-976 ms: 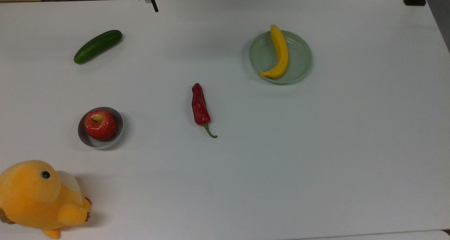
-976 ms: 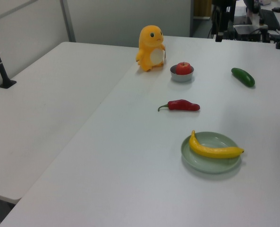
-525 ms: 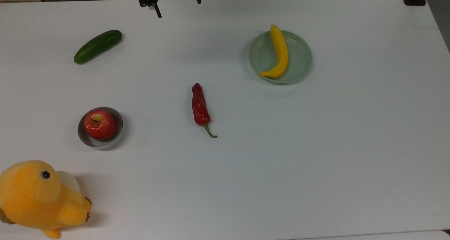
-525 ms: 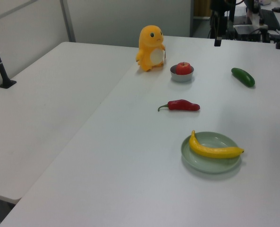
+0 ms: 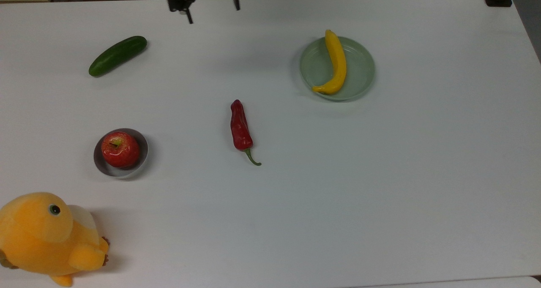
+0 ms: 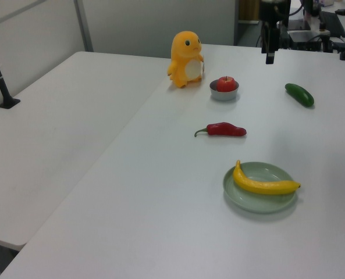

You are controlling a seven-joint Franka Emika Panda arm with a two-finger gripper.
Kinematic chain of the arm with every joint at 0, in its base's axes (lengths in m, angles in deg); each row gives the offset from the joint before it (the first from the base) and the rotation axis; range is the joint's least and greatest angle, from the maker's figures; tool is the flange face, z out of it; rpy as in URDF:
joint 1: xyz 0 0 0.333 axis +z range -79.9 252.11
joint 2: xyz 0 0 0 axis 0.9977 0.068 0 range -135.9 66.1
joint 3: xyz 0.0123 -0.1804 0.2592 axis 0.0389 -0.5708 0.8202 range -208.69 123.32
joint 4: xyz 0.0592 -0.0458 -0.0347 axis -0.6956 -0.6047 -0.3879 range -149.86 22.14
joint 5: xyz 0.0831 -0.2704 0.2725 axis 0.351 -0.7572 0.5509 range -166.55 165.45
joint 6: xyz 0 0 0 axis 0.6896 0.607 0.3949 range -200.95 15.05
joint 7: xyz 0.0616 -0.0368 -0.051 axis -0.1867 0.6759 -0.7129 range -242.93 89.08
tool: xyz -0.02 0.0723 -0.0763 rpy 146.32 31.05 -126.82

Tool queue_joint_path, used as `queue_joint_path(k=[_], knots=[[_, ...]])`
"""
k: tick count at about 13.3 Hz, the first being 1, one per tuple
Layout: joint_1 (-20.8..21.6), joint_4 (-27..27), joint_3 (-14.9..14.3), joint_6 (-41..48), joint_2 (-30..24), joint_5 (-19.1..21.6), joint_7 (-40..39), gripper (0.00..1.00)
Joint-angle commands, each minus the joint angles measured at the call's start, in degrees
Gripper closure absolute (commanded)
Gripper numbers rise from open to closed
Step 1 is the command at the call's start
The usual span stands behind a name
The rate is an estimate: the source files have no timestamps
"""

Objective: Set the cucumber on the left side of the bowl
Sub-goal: 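Move the open gripper over the green cucumber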

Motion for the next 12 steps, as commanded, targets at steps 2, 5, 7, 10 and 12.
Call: queue_joint_path(k=[2, 5, 7, 10, 12], knots=[[-1.90, -1.60, -6.49, 0.78, -0.66, -2.68, 1.95, 0.00], [-2.51, -3.17, -12.48, 0.78, -0.22, -2.68, 2.04, 0.00], [-4.26, -6.67, -15.20, 0.34, 0.48, -2.68, 3.17, 0.00], [-5.85, -9.67, -18.89, -0.71, 2.41, -2.60, 6.52, 0.00], [-6.20, -13.88, -21.10, -6.05, 3.64, -1.98, 7.57, 0.00]])
